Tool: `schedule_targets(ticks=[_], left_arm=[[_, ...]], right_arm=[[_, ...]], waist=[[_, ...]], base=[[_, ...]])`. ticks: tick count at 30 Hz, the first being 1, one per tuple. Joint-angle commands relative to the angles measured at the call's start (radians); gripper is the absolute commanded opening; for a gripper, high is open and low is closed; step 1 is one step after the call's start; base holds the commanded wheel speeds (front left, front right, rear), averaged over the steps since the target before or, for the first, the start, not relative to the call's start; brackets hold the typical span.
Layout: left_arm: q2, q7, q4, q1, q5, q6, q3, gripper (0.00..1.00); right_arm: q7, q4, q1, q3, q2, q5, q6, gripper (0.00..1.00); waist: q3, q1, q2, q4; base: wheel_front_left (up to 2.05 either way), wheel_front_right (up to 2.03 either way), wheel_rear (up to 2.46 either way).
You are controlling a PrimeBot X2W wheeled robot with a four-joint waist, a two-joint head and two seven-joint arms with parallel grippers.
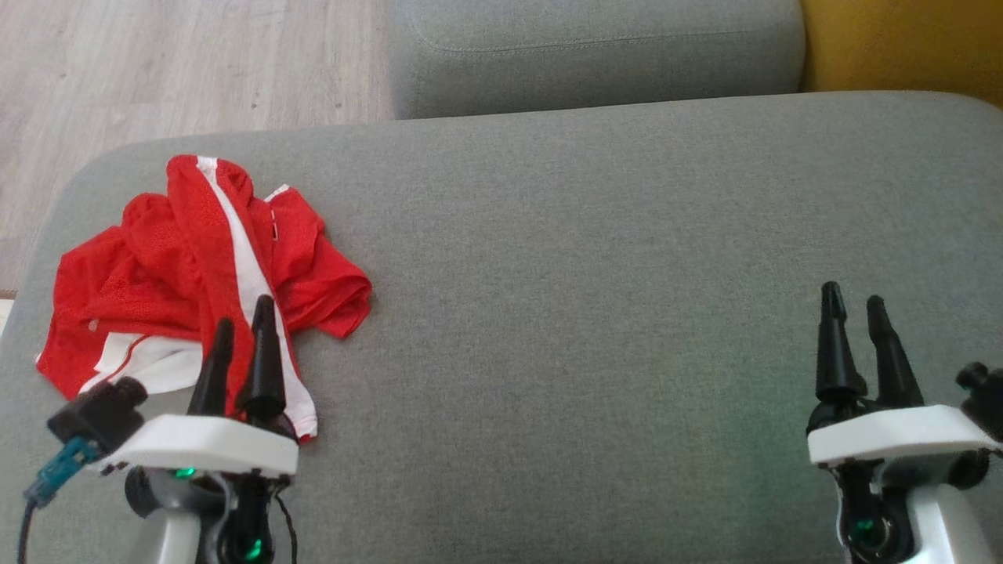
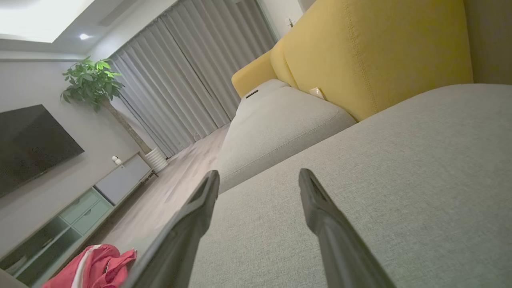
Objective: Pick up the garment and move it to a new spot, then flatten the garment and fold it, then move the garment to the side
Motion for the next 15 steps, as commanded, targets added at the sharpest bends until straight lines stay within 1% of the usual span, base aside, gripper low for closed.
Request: schedule_targets(ticks=[1,6,15], left_arm=[[0.026,-0.015,-0.048,-0.034,0.041,0.015,0.000,1.00],[0.068,-0.029,-0.048,-0.040,0.114,0.070,-0.070,1.00],[0.143,-0.056,-0.052,-0.067,0.237,0.185,-0.206,1.00]], right_arm=[[-0.015,-0.045,-0.052,0.018,-0.006,-0.045,0.000,1.00],[-0.030,-0.049,-0.051,0.031,-0.006,-0.121,0.000,1.00],[-0.056,-0.061,-0.051,0.051,-0.007,-0.255,0.000,1.00]], waist=[[0.000,0.0000,0.0000,0.000],[-0.001,0.0000,0.0000,0.001],[-0.002,0.0000,0.0000,0.002]], base=[[0.00,0.00,0.00],[0.00,0.00,0.00],[0.00,0.00,0.00]])
